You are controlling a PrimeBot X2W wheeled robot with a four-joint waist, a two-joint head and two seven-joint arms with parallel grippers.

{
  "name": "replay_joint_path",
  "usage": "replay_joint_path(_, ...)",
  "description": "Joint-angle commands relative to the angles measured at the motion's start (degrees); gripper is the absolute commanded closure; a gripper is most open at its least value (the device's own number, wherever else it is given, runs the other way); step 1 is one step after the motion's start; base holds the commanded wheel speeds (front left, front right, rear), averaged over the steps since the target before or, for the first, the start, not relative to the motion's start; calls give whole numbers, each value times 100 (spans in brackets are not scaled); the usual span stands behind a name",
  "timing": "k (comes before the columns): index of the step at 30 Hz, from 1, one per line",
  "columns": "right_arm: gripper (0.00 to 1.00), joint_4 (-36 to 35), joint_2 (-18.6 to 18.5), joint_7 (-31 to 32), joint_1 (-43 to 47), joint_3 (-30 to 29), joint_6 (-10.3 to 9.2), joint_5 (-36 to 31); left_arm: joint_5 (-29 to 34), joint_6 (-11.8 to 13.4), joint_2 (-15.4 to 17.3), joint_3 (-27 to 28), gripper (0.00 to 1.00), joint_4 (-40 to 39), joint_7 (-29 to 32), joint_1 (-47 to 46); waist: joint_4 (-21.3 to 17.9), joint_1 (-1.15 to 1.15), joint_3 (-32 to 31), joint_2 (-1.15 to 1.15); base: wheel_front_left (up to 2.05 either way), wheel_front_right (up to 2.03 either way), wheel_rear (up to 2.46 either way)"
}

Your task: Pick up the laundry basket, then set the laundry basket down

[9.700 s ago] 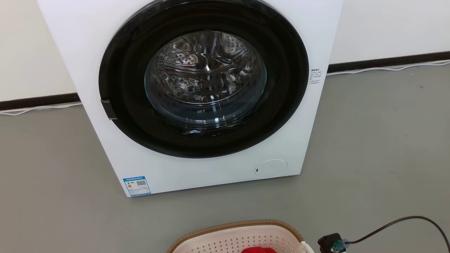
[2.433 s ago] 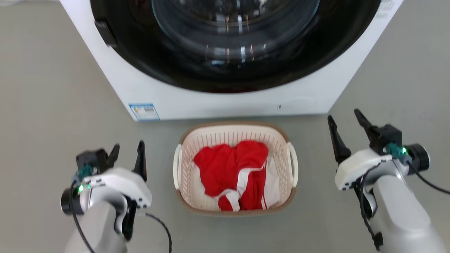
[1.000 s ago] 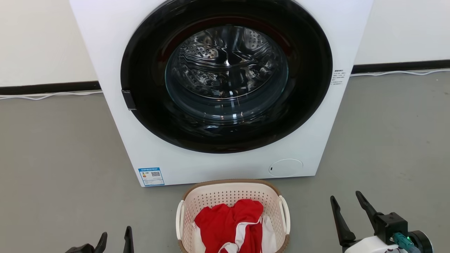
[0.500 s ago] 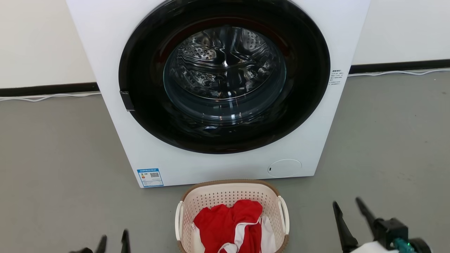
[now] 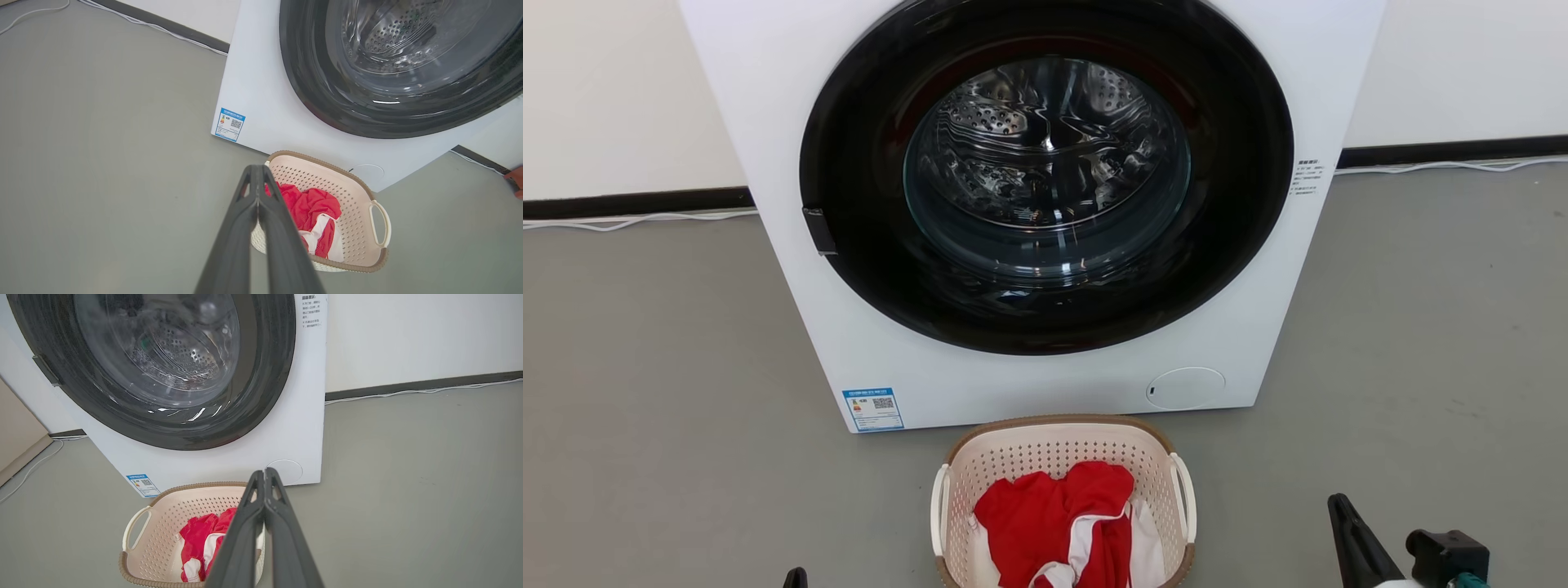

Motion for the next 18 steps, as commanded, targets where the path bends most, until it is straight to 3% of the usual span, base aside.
replay_joint_path(1, 100, -180, -26, 71, -207, -23, 4, 190, -146, -45, 40, 50, 100, -170, 24, -205, 3, -1, 6, 0, 0, 0, 0)
replay_joint_path(18, 100, -369, -2, 355, -277, -82, 10, 1504, -1208, -117, 29, 94, 100, -380, 314, -342, 38, -1, 57, 0, 0, 0, 0)
